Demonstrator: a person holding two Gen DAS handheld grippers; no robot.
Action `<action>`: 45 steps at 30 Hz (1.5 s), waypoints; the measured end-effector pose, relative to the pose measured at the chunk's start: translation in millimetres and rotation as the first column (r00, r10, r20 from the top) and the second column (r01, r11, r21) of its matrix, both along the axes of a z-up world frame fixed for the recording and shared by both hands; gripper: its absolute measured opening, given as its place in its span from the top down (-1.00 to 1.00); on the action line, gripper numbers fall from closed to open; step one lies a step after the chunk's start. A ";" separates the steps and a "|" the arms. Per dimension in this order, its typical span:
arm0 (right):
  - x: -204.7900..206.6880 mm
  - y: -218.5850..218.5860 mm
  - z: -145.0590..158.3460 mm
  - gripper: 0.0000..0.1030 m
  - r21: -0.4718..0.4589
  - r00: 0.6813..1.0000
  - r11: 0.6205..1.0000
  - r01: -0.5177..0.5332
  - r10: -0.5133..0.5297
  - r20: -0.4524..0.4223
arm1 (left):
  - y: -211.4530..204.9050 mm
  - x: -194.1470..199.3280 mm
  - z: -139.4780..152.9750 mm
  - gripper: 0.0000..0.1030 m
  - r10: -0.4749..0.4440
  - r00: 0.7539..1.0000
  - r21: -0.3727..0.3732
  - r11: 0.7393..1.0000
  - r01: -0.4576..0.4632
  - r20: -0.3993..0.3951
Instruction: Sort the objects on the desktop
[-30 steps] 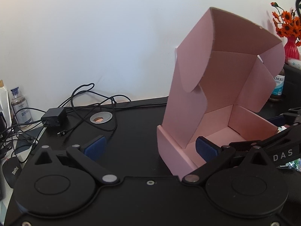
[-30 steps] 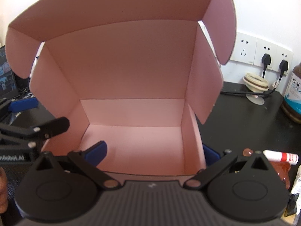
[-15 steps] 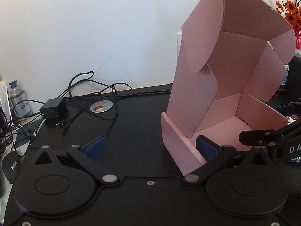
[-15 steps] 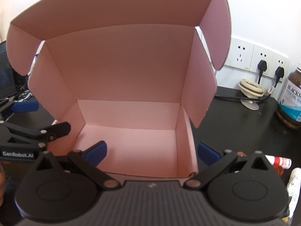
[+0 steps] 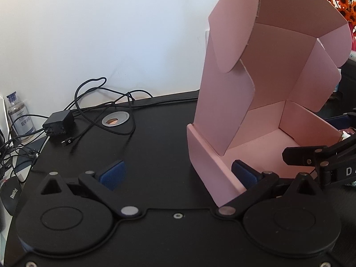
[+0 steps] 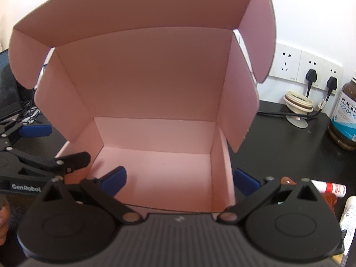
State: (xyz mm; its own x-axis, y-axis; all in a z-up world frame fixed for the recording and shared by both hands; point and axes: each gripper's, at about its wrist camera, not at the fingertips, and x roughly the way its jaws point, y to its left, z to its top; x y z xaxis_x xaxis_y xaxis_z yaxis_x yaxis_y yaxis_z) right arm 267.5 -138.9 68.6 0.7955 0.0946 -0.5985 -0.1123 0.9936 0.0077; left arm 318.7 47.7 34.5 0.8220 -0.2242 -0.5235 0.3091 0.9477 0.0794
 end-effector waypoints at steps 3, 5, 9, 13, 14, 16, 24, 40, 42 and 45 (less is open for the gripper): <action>-3.4 1.8 3.1 -0.99 -0.012 1.000 1.000 0.002 -0.002 0.002 | 1.3 0.5 0.2 -1.00 0.000 1.000 -0.002 1.000 0.000 0.000; -6.6 3.4 7.0 -0.99 -0.026 1.000 1.000 0.002 -0.002 0.013 | 1.5 0.1 0.1 -1.00 0.001 1.000 0.000 1.000 -0.001 0.002; -15.7 3.8 25.1 -0.99 -0.038 0.997 0.999 0.012 -0.009 0.070 | 1.0 0.3 0.0 -1.00 0.003 1.000 0.003 1.000 -0.003 0.005; -26.5 3.8 50.0 -0.99 -0.010 0.992 1.000 0.003 -0.001 0.130 | 1.0 1.5 -0.2 -1.00 0.003 1.000 0.002 1.000 -0.003 0.005; -29.1 5.0 55.8 -0.99 -0.009 0.989 1.000 -0.002 0.003 0.145 | 1.0 1.8 -0.3 -1.00 0.003 1.000 0.002 1.000 -0.003 0.005; -33.8 8.7 66.8 -0.99 -0.018 0.984 1.000 -0.004 0.007 0.177 | 1.2 2.4 -0.6 -1.00 0.003 1.000 0.001 1.000 -0.003 0.004; -34.5 12.7 92.9 -0.99 0.032 0.976 0.999 0.019 -0.025 0.217 | 1.6 2.0 -0.2 -1.00 0.002 1.000 0.001 1.000 -0.002 0.003; 6.0 39.6 110.1 -0.99 -0.016 0.971 0.992 0.124 -0.118 0.210 | 0.7 -0.6 1.0 -1.00 -0.001 1.000 0.002 1.000 0.001 0.001; 12.4 46.3 108.9 -0.99 -0.051 0.972 0.989 0.137 -0.124 0.202 | 0.5 -0.9 1.1 -1.00 -0.001 1.000 0.002 1.000 0.001 0.001; 19.2 56.9 103.1 -0.99 -0.102 0.974 0.983 0.153 -0.133 0.183 | -0.1 -1.4 1.1 -1.00 0.000 1.000 0.002 1.000 0.000 0.002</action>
